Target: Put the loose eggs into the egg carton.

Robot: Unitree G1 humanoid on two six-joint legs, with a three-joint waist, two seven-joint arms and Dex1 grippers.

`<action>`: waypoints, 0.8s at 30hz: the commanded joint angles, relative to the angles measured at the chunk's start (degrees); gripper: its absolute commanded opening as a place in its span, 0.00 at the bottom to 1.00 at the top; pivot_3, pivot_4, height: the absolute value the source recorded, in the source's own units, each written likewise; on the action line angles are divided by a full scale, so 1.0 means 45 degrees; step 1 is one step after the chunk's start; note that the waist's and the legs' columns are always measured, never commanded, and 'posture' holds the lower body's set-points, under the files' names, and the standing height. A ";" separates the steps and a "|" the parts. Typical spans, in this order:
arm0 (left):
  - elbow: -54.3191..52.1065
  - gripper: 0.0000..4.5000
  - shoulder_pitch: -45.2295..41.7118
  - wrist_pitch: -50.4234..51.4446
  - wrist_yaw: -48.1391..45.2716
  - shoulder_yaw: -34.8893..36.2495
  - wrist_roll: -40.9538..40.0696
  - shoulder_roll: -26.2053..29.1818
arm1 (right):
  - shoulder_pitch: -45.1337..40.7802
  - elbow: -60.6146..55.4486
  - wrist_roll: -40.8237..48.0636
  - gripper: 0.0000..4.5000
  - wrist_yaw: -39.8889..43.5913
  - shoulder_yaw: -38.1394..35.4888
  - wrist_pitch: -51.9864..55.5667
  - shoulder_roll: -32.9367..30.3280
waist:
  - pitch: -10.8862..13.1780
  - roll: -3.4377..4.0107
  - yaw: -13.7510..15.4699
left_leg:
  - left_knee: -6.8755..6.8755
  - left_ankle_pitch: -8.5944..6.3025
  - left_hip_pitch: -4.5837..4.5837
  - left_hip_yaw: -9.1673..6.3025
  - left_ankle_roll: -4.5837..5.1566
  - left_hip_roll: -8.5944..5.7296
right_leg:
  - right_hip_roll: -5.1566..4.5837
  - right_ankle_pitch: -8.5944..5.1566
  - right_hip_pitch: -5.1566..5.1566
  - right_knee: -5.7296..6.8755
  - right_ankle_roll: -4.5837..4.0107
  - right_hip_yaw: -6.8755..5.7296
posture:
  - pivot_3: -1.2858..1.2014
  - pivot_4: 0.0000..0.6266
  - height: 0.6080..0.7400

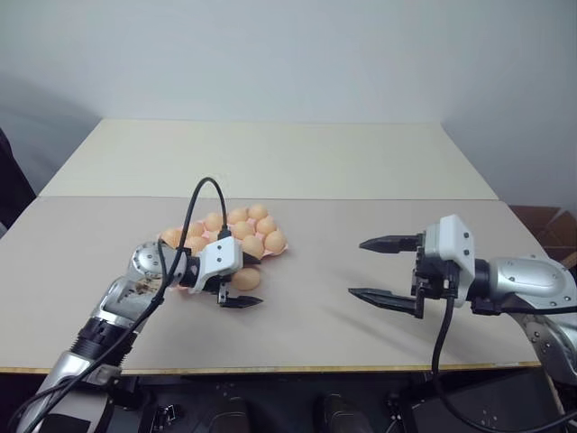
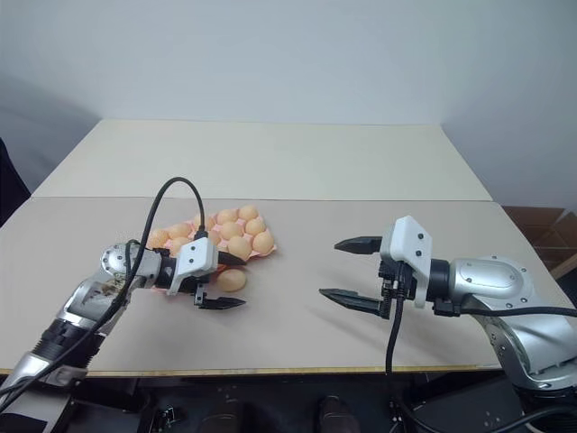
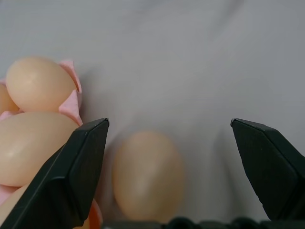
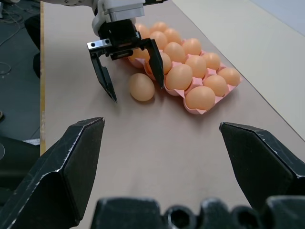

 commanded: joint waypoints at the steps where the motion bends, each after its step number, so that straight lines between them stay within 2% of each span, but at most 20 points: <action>1: -0.0192 0.99 0.0036 0.0052 0.0201 -0.0083 0.0348 0.0076 | -0.0116 -0.0355 0.0088 1.00 -0.0115 -0.0120 -0.0075 0.0028 | 0.0000 0.0000 0.0002 | 0.0000 0.0000 0.0000 -0.0001 0.0000 0.0000 | 0.0000 0.0000 0.0003 -0.0003 0.0000 -0.0002 | 0.52 0.24 1.00; 9: -0.0156 0.99 -0.0164 0.0125 0.0268 0.0001 0.0322 -0.0168 | -0.0149 -0.0363 0.0040 1.00 -0.0200 -0.0111 -0.0179 0.0035 | 0.0000 0.0000 0.0004 | 0.0000 0.0000 -0.0006 -0.0002 0.0000 -0.0001 | -0.0003 -0.0001 0.0002 -0.0007 0.0000 -0.0005 | 0.52 0.24 1.00; 10: -0.0188 0.90 -0.0149 0.0101 0.0250 0.0040 0.0253 -0.0203 | -0.0138 -0.0376 0.0035 1.00 -0.0221 -0.0121 -0.0192 0.0032 | 0.0000 0.0000 0.0004 | 0.0000 0.0000 -0.0007 -0.0002 0.0000 -0.0001 | -0.0003 0.0000 0.0002 -0.0008 0.0000 -0.0005 | 0.52 0.24 1.00; 18: -0.0376 0.36 0.0001 0.0145 0.0151 0.0088 0.0178 -0.0099 | -0.0168 -0.0360 0.0023 1.00 -0.0244 -0.0130 -0.0227 0.0018 | 0.0000 0.0000 0.0004 | 0.0000 0.0000 -0.0008 -0.0003 0.0000 -0.0001 | -0.0003 -0.0001 0.0002 -0.0009 0.0000 -0.0006 | 0.52 0.24 1.00; 20: -0.0389 0.30 0.0051 0.0131 0.0154 0.0105 0.0208 -0.0038 | -0.0183 -0.0341 0.0025 1.00 -0.0223 -0.0136 -0.0229 0.0005 | 0.0000 0.0000 0.0002 | 0.0000 0.0000 -0.0008 -0.0003 0.0000 -0.0001 | -0.0004 -0.0001 0.0002 -0.0010 0.0000 -0.0006 | 0.52 0.24 1.00; 24: -0.0768 0.29 0.0212 0.0346 0.0139 0.0336 -0.0105 0.0016 | -0.0230 -0.0313 0.0009 1.00 -0.0226 -0.0098 -0.0195 -0.0004 | 0.0001 0.0000 0.0001 | 0.0000 0.0000 -0.0010 -0.0003 0.0000 0.0000 | -0.0003 -0.0001 0.0000 -0.0012 0.0000 -0.0007 | 0.52 0.24 1.00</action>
